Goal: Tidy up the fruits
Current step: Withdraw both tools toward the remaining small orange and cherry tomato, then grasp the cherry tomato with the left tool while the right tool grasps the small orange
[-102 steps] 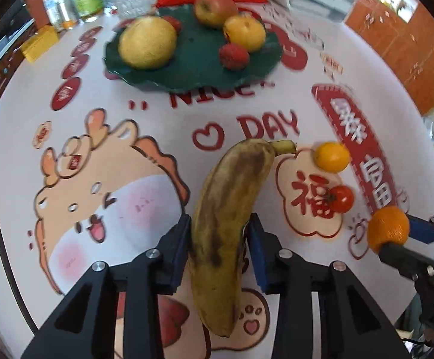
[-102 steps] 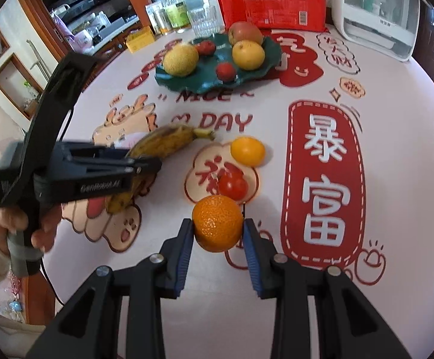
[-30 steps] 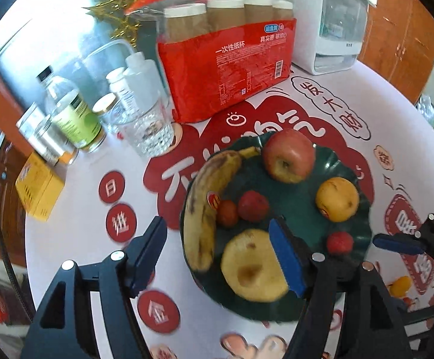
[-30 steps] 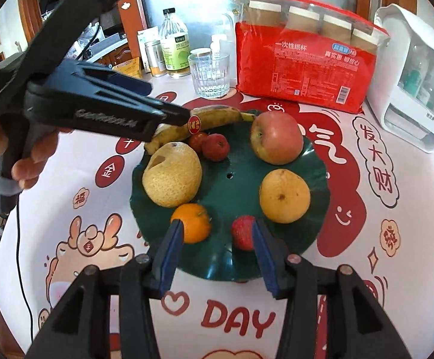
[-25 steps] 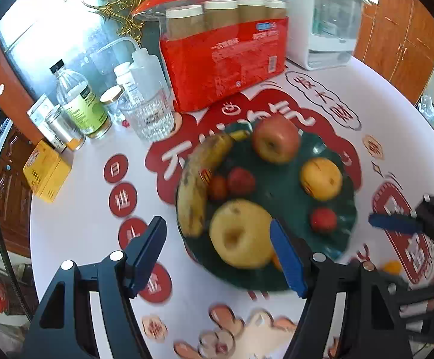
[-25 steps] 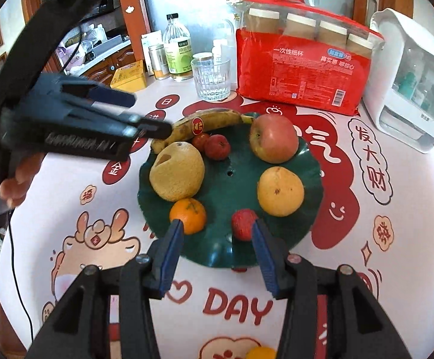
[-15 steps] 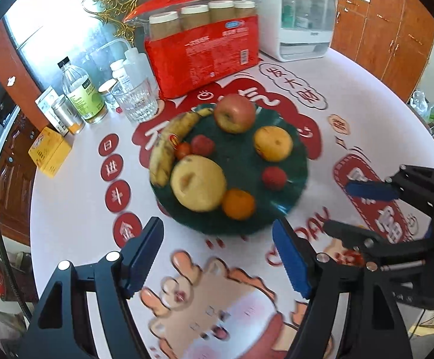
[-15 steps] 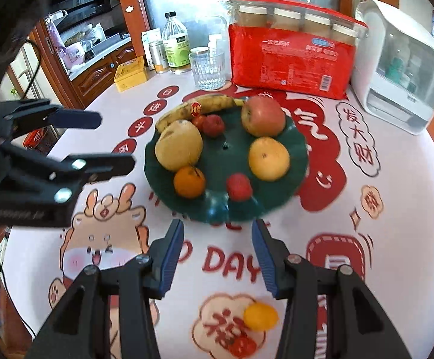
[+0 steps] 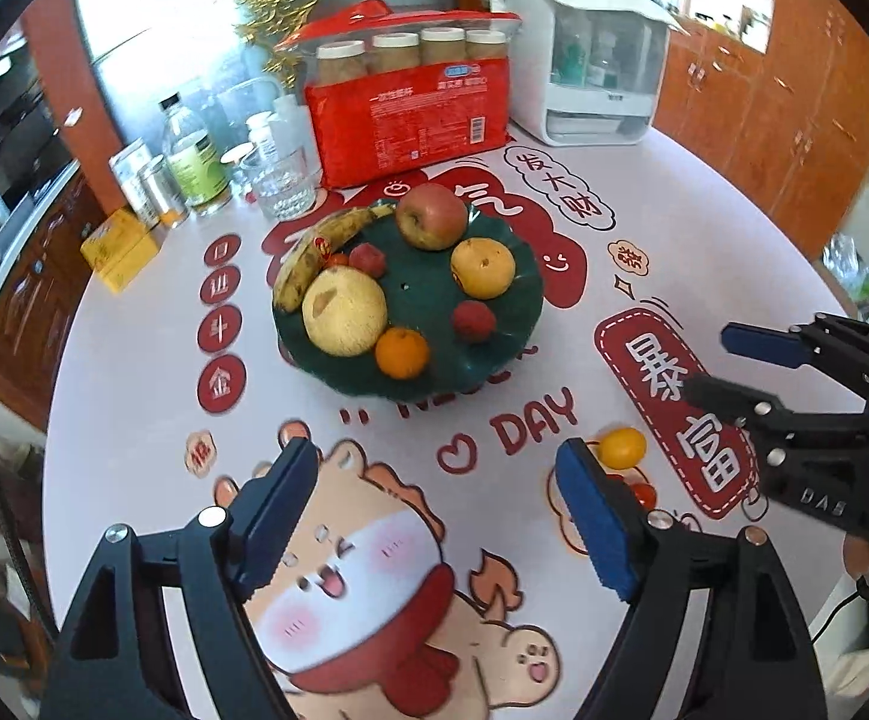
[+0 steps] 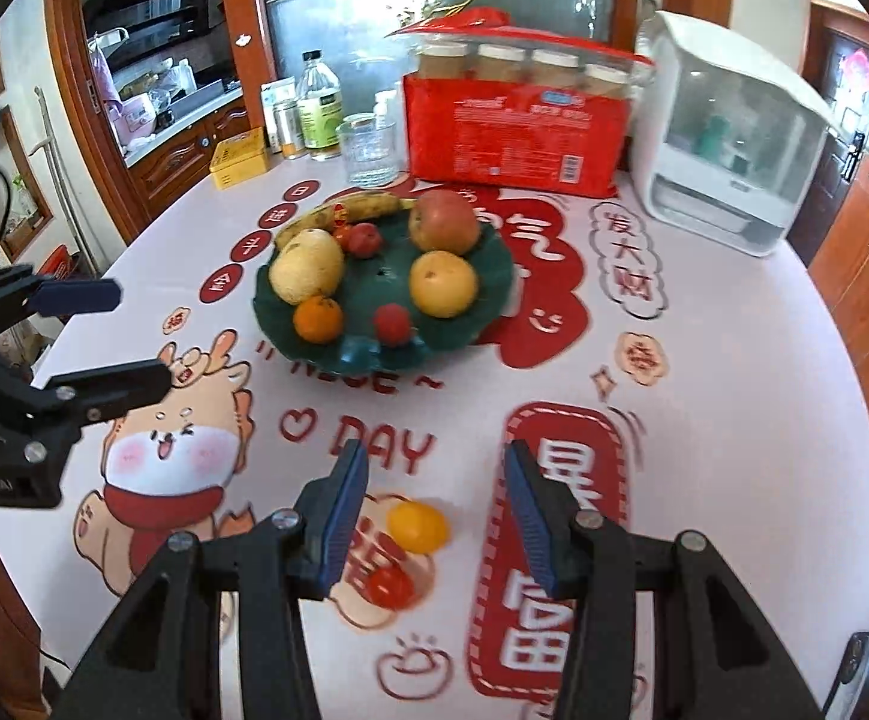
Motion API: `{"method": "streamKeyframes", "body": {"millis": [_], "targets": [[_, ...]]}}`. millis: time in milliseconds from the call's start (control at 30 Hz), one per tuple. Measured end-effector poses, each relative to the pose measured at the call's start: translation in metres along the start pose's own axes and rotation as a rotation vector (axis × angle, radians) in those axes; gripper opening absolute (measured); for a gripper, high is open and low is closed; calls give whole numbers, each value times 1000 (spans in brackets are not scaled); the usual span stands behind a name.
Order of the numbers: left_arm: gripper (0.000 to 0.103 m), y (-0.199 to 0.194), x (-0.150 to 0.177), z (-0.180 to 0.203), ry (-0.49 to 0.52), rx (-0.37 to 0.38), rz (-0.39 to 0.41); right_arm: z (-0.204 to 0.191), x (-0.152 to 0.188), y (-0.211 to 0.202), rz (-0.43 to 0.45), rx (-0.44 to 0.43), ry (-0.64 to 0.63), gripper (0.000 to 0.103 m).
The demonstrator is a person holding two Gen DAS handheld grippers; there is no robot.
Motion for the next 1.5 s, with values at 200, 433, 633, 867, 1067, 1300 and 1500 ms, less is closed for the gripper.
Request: {"method": "streamKeyframes", "body": {"millis": [200, 433, 633, 867, 1067, 1300, 1500], "targets": [[81, 3, 29, 18, -80, 10, -13, 25, 21, -7, -27, 17, 16, 47], [81, 23, 63, 33, -197, 22, -50, 17, 54, -2, -67, -28, -17, 47], [81, 44, 83, 52, -216, 32, -84, 8, 63, 20, -100, -108, -37, 47], [81, 60, 97, 69, -207, 41, -121, 4, 57, 57, -144, -201, -85, 47], [81, 68, 94, 73, -225, 53, -130, -3, 61, 81, -184, -280, -74, 32], [81, 82, 89, 83, -233, 83, -138, 11, 63, 78, -173, -299, -11, 32], [79, 93, 83, 101, -207, 117, -144, 34, 66, 73, -174, -269, 59, 32]]}}
Point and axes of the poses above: each gripper's, at about its wrist camera, not at the fingertips, and y roughly the way its jaws point, z to its right, x to its underside, the point moved 4 cm from there along y, roughly the way its jaws point, and after that the axes turned 10 degrees about z, right-handed, at the moved point
